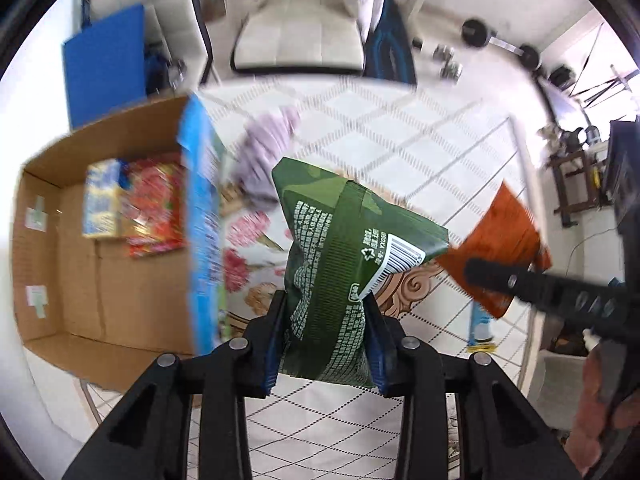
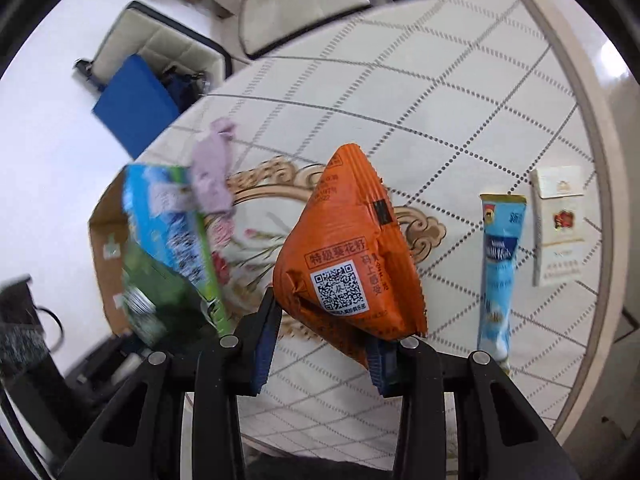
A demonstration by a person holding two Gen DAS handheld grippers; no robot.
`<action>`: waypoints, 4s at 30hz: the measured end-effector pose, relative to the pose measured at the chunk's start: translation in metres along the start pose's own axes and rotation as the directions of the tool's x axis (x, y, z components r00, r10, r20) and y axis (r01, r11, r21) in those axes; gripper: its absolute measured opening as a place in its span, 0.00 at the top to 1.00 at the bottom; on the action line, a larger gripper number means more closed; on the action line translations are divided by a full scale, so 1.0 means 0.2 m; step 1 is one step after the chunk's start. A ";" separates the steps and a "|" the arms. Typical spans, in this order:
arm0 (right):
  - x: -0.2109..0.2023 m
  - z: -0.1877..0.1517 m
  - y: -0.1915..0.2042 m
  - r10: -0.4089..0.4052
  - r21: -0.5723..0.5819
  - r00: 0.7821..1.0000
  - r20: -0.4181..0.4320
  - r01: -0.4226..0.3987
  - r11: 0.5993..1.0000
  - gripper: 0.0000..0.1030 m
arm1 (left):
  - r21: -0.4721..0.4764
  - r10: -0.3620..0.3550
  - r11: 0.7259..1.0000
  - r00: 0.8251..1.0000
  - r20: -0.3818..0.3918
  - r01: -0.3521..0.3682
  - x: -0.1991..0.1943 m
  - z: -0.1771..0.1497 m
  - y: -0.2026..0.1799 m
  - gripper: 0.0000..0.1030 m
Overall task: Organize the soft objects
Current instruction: 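Lower both bags into the box and open both tools, then grasp the lilac towel with left tool while right tool grasps blue drink pouch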
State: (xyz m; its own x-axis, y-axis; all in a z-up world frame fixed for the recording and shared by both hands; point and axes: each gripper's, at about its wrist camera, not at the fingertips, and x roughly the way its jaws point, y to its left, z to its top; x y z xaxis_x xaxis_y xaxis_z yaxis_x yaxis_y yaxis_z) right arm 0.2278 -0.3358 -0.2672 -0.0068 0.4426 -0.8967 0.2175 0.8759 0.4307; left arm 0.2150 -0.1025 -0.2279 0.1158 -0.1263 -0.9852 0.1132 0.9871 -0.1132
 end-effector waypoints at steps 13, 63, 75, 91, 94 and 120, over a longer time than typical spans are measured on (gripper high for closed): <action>0.07 -0.23 0.95 0.099 -0.229 0.995 -0.022 -0.102 0.968 0.60 | -0.134 0.072 0.989 0.992 0.100 -0.059 -0.40 0.08 0.79 0.69; 0.60 -0.34 1.48 -0.352 -0.275 0.929 0.112 0.370 0.887 0.05 | -0.140 0.171 0.976 0.985 0.033 -0.164 -0.25 -0.02 1.39 0.07; 0.32 -0.63 1.50 -0.286 -0.271 0.928 0.238 0.346 0.898 0.05 | -0.134 0.191 0.976 0.968 0.164 -0.170 -0.55 -0.29 1.27 0.07; 0.01 -0.67 1.09 -0.169 -0.169 0.957 0.237 0.212 0.963 0.05 | 0.028 0.149 0.987 0.961 0.234 -0.160 -0.65 -0.19 0.82 0.07; -0.12 -0.61 0.80 -0.197 -0.063 0.945 0.262 0.221 0.973 0.05 | 0.093 0.126 0.984 0.968 0.217 -0.149 -0.60 -0.05 0.58 0.07; 0.31 -0.13 -0.67 -0.218 0.290 0.975 -0.050 0.223 0.931 0.06 | 0.565 0.593 0.711 0.789 -0.163 -0.418 1.08 0.68 -0.17 0.08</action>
State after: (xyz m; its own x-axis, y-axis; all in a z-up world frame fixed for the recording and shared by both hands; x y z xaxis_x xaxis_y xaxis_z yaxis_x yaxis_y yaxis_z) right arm 0.1728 -0.4200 -0.3773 -0.1031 0.2506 -0.9626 0.4844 0.8579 0.1714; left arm 0.3708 -0.1775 -0.4202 -0.0022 0.5017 -0.8650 0.5900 0.6991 0.4040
